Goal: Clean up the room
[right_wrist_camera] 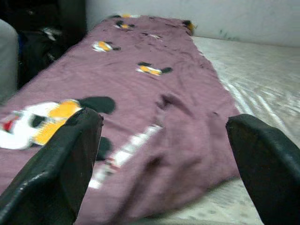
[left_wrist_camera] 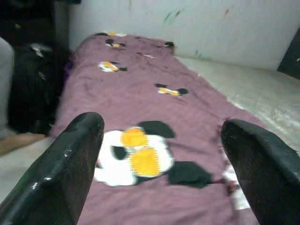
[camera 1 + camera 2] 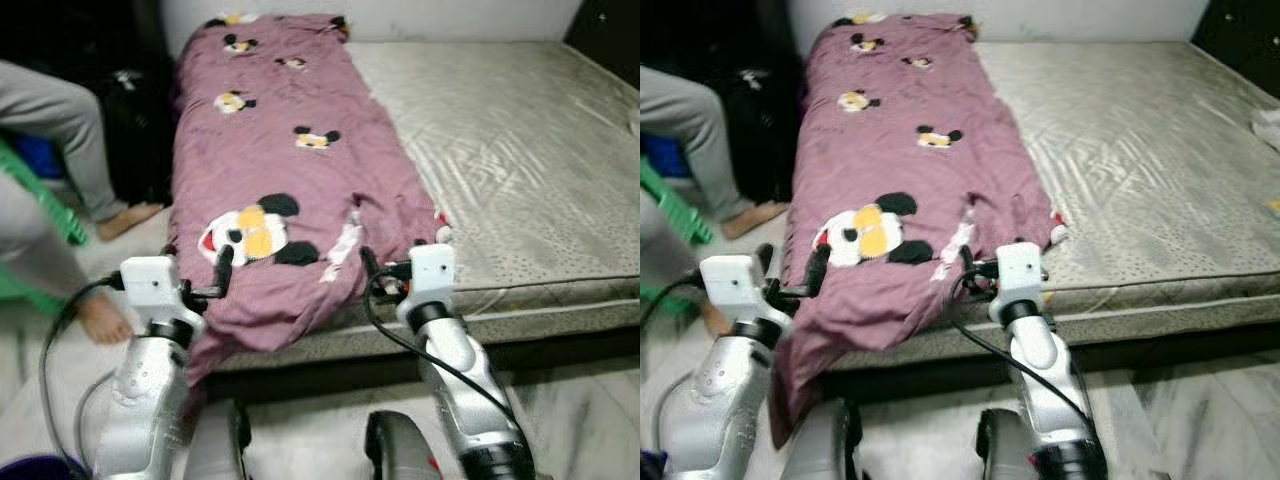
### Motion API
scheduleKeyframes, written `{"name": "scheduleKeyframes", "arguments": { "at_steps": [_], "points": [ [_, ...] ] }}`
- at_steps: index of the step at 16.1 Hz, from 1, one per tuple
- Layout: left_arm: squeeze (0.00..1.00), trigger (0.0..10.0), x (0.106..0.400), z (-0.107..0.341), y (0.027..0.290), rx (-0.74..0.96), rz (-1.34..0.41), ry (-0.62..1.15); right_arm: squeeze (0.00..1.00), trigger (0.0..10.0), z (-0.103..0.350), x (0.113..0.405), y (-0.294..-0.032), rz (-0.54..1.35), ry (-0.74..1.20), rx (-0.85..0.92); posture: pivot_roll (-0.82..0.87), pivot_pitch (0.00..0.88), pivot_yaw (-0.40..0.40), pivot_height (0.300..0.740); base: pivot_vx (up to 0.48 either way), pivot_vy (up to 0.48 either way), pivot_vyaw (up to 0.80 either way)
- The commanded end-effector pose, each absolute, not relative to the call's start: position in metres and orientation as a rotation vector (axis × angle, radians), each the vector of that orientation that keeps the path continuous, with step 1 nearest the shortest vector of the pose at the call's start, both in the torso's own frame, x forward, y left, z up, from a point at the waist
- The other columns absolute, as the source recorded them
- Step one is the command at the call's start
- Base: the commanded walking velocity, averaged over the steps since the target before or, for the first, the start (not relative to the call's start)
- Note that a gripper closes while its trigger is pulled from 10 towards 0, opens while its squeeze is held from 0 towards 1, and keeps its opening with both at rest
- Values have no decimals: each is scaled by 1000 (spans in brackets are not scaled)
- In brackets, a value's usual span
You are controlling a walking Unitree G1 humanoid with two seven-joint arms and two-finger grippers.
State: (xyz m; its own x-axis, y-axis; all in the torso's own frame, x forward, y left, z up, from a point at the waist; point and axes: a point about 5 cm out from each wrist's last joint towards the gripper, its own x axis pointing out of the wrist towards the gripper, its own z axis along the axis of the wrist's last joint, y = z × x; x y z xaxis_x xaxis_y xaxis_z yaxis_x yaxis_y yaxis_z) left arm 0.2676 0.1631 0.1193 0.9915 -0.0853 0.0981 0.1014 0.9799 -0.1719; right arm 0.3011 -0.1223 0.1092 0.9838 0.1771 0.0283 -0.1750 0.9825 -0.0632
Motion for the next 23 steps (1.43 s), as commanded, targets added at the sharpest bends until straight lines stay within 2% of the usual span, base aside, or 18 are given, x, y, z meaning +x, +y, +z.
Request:
{"name": "scheduleKeyframes", "arguments": {
  "at_steps": [1,12,15,17,19,23],
  "points": [
    [0,10000,268,122,163,-165,-103,-99,0,10000,108,302,-124,171,-27,-63,-26,86,-31,600,285,0,0],
    [0,10000,269,122,161,-165,-104,-102,0,10000,106,304,-125,168,-22,-69,-30,88,-30,600,292,0,0],
    [0,10000,270,121,162,-179,-82,-91,0,10000,104,303,-124,180,-8,-51,-29,91,-32,600,0,0,0],
    [0,10000,270,120,162,-178,-79,-90,0,10000,103,302,-123,185,-6,-50,-29,91,-32,586,0,0,0],
    [0,10000,271,120,162,-174,-76,-88,0,10000,101,302,-121,201,4,-43,-30,91,-31,552,0,0,0],
    [0,10000,273,121,162,-173,-71,-90,0,10000,97,303,-121,211,30,-42,-32,93,-31,548,0,0,0]
  ]
}}
